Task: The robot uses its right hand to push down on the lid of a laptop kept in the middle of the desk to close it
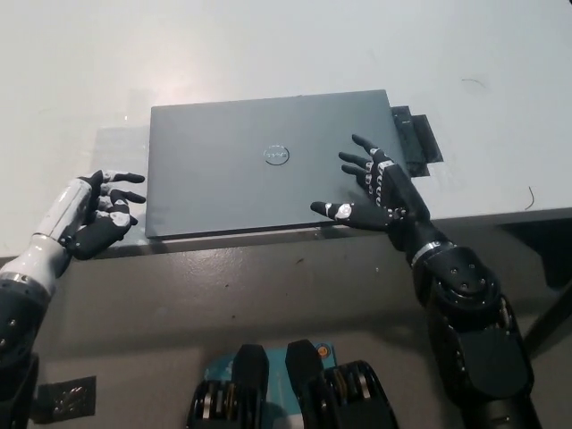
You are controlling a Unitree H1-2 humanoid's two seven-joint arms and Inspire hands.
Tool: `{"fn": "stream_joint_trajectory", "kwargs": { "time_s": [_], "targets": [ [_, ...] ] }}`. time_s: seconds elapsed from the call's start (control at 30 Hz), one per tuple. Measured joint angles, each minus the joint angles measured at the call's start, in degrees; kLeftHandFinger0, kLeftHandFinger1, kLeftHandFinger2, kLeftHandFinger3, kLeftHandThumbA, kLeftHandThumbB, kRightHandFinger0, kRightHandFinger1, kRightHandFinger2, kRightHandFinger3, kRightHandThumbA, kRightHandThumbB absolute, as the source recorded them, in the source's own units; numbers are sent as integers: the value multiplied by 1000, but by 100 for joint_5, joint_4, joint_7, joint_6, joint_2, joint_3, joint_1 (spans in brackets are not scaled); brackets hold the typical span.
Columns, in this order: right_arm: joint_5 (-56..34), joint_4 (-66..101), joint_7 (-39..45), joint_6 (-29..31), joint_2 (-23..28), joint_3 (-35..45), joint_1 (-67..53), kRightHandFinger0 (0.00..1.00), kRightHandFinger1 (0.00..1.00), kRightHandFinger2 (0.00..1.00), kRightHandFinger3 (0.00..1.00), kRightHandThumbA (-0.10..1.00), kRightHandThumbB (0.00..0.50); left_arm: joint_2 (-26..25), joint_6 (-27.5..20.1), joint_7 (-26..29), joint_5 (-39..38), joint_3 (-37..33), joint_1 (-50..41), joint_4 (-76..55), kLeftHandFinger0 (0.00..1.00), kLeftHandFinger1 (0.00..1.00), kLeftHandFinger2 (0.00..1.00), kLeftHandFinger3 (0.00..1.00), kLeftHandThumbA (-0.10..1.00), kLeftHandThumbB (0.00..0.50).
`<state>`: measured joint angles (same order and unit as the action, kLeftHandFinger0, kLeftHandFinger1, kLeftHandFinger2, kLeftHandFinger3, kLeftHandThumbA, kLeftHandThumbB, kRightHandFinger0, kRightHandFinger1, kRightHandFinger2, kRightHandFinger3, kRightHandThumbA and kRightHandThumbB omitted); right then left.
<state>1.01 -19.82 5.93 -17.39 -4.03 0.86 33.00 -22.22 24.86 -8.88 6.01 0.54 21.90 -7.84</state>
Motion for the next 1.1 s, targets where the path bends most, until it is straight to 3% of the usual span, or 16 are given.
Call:
{"fn": "stream_joint_trajectory", "kwargs": {
  "time_s": [0.6, 0.73, 0.8, 0.97, 1.1],
  "targets": [
    [-151, 136, -122, -15, -61, 77, -123, 974, 886, 885, 1000, 1000, 257, -5, 0, -7, 9, -5, 17, 24, 362, 440, 565, 679, -80, 1],
    [-252, 640, -83, -288, -4, 92, -262, 957, 844, 839, 1000, 1000, 270, -9, -8, -7, 11, -2, 16, 47, 360, 437, 558, 667, -76, 0],
    [-302, 951, -59, -435, 47, 114, -346, 918, 833, 823, 1000, 1000, 316, -10, -9, -7, 12, -2, 15, 55, 363, 439, 559, 670, -75, 0],
    [-542, 2046, -39, -717, 268, 272, -492, 939, 844, 805, 997, 1000, 342, -9, -6, -6, 14, -3, 12, 55, 361, 442, 574, 689, -64, 0],
    [-795, 2903, -47, -819, 551, 377, -673, 948, 843, 807, 990, 1000, 321, -10, -7, -6, 14, 2, 5, 55, 368, 446, 579, 693, -59, 0]
  ]
}}
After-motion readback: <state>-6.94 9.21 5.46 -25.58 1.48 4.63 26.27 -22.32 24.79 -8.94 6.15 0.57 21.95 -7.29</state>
